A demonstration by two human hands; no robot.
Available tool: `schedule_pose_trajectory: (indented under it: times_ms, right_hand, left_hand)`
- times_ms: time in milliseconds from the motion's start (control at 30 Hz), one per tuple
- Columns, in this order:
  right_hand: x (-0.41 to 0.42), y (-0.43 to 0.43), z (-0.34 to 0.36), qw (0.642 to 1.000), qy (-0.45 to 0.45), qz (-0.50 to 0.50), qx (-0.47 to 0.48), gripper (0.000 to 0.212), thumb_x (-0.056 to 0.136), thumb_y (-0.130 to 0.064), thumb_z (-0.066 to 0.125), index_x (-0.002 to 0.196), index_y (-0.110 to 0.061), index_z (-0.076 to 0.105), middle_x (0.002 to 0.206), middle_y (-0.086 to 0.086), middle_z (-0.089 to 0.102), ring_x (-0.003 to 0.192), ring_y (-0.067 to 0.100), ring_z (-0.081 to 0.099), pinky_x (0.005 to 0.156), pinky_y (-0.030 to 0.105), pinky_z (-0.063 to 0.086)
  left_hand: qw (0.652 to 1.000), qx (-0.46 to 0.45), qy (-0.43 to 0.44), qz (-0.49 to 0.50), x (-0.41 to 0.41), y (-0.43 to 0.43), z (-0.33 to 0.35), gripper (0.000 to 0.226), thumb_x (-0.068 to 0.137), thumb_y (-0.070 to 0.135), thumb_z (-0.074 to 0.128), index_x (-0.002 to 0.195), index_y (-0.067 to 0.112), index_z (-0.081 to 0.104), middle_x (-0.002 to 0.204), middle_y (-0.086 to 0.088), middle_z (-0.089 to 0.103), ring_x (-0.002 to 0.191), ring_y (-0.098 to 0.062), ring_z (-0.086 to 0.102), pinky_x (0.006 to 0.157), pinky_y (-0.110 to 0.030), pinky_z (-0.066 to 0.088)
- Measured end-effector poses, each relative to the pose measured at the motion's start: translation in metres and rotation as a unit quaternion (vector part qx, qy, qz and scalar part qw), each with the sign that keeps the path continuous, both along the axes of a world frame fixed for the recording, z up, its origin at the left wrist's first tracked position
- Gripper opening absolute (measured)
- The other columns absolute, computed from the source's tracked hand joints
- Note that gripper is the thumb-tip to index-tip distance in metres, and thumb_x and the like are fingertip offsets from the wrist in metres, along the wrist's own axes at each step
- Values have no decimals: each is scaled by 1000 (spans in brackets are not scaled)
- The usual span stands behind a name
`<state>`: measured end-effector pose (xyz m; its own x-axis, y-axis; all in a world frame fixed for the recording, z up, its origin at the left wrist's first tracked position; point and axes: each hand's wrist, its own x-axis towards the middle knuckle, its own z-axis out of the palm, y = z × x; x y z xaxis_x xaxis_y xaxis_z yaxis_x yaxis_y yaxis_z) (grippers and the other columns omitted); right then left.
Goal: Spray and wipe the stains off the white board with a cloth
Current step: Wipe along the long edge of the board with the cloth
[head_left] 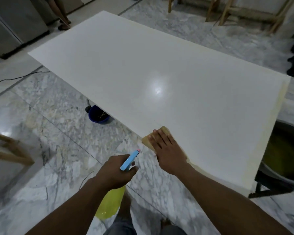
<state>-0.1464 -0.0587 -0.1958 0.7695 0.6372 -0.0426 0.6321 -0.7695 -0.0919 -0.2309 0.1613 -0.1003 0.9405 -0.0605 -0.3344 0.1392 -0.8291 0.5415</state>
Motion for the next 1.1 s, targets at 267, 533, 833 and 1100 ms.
schedule_pose_trajectory:
  times_ms: [267,533,833,1100]
  right_hand:
    - [-68,-109,-4,1000,-12,-15,-12,71,93,-22,41,158,-13,11,166,14,9,153,33,1,122,52,14]
    - [-120,-185,-6,999,-16,-26,-38,75,94,-25,49,156,-7,11,165,18,7,153,37,1,122,53,15]
    - [-158,-233,-2,998,-11,-42,-50,75,83,-3,31,157,-11,15,165,14,8,153,32,1,122,49,13]
    - [-161,-224,74,821,189,-369,394,55,102,-11,46,147,-40,33,149,-3,43,132,21,47,100,35,45]
  left_hand:
    - [997,7,-10,-81,-21,-97,-9,18,89,41,68,83,29,56,66,11,55,65,-12,57,66,-33,52]
    - [988,4,-37,-152,-31,-167,-15,19,88,41,69,94,24,63,67,14,54,64,-8,53,66,-26,47]
    - [983,18,-30,-179,-33,-181,-11,28,88,45,66,101,20,67,67,15,53,68,-11,58,66,-27,50]
    - [991,-6,-30,-131,-14,-145,24,27,88,47,64,99,22,66,66,15,53,63,-6,56,60,-20,40]
